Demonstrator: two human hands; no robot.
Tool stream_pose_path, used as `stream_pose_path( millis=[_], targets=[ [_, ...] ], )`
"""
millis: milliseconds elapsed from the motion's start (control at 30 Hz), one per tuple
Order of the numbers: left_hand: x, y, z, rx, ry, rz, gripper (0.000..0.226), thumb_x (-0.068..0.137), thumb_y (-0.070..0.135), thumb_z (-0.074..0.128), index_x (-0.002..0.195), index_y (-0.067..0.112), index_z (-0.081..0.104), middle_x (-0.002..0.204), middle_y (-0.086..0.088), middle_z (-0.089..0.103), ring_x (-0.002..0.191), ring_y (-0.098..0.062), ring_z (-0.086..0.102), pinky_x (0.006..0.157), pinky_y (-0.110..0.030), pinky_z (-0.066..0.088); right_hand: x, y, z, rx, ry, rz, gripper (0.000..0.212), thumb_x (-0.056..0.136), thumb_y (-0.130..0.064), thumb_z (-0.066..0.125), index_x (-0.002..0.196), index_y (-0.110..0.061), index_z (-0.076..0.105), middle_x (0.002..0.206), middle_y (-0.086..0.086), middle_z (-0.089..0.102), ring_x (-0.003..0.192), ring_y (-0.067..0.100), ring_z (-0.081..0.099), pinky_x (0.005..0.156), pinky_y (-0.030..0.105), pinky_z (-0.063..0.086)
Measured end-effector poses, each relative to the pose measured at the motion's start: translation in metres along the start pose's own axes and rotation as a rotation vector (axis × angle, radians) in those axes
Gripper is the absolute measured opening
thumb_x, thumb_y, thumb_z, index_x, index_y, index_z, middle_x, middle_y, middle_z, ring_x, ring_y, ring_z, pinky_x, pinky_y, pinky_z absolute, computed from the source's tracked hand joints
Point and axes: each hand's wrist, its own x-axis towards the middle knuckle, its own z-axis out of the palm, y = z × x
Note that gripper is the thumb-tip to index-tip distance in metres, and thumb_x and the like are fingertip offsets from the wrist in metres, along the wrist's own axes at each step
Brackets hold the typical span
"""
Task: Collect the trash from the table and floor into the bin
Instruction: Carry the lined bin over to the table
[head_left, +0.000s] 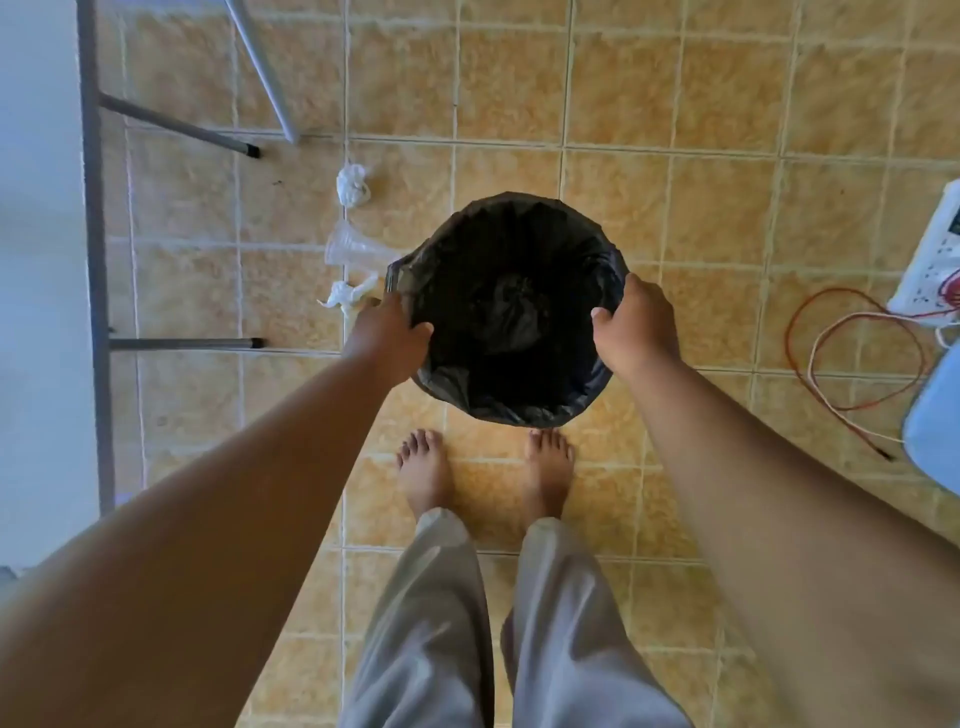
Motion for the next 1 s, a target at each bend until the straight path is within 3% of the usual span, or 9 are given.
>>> stream_pose_path(
  millis=[233, 467, 733, 833, 1000],
  targets=[
    [0.010, -0.001, 0.024, -0.045, 0.030, -0.024, 0.048, 0.094, 0.032, 0.054, 0.135, 0.009, 0.045, 0.123, -0.018, 0.057, 0.108, -0.037, 0.057, 0.074, -0.034, 0.043, 0.015, 0.004, 0.011, -0.057, 0.068, 0.006, 0.038, 0.097, -0.016, 0.055, 0.133, -0.005, 0.051, 0.129, 0.017, 0.056, 0.121, 0.036, 0.053, 0.094, 0.042, 0.048],
    [-0.013, 0.004, 0.007, -0.087, 0.136, -0.006, 0.044, 0.094, 0.025, 0.056, 0.134, 0.010, 0.047, 0.121, -0.015, 0.055, 0.106, -0.033, 0.057, 0.076, -0.033, 0.041, -0.001, 0.007, -0.016, 0.022, 0.125, -0.059, 0.042, 0.095, -0.007, 0.053, 0.137, -0.012, 0.051, 0.128, 0.014, 0.057, 0.116, 0.035, 0.057, 0.087, 0.037, 0.047],
    [-0.108, 0.037, -0.076, -0.172, 0.262, -0.029, 0.038, 0.093, 0.013, 0.055, 0.131, 0.013, 0.050, 0.124, -0.014, 0.055, 0.108, -0.032, 0.057, 0.081, -0.036, 0.045, -0.080, -0.018, -0.113, 0.045, 0.155, -0.149, 0.043, 0.096, -0.006, 0.053, 0.139, -0.011, 0.050, 0.132, 0.014, 0.058, 0.121, 0.034, 0.054, 0.097, 0.043, 0.048],
    [-0.160, 0.051, -0.117, -0.205, 0.313, -0.064, 0.036, 0.093, 0.012, 0.053, 0.129, 0.017, 0.051, 0.125, -0.012, 0.056, 0.106, -0.032, 0.058, 0.078, -0.037, 0.047, -0.123, -0.035, -0.162, 0.066, 0.162, -0.182, 0.043, 0.096, -0.006, 0.052, 0.139, -0.011, 0.050, 0.133, 0.015, 0.058, 0.121, 0.034, 0.055, 0.096, 0.041, 0.047],
    [-0.243, 0.065, -0.184, -0.296, 0.352, -0.065, 0.039, 0.091, 0.012, 0.052, 0.130, 0.020, 0.051, 0.122, -0.011, 0.061, 0.107, -0.031, 0.059, 0.087, -0.041, 0.052, -0.192, -0.064, -0.240, 0.075, 0.192, -0.259, 0.044, 0.096, -0.006, 0.050, 0.139, -0.012, 0.051, 0.131, 0.015, 0.058, 0.118, 0.036, 0.056, 0.093, 0.042, 0.048]
  ],
)
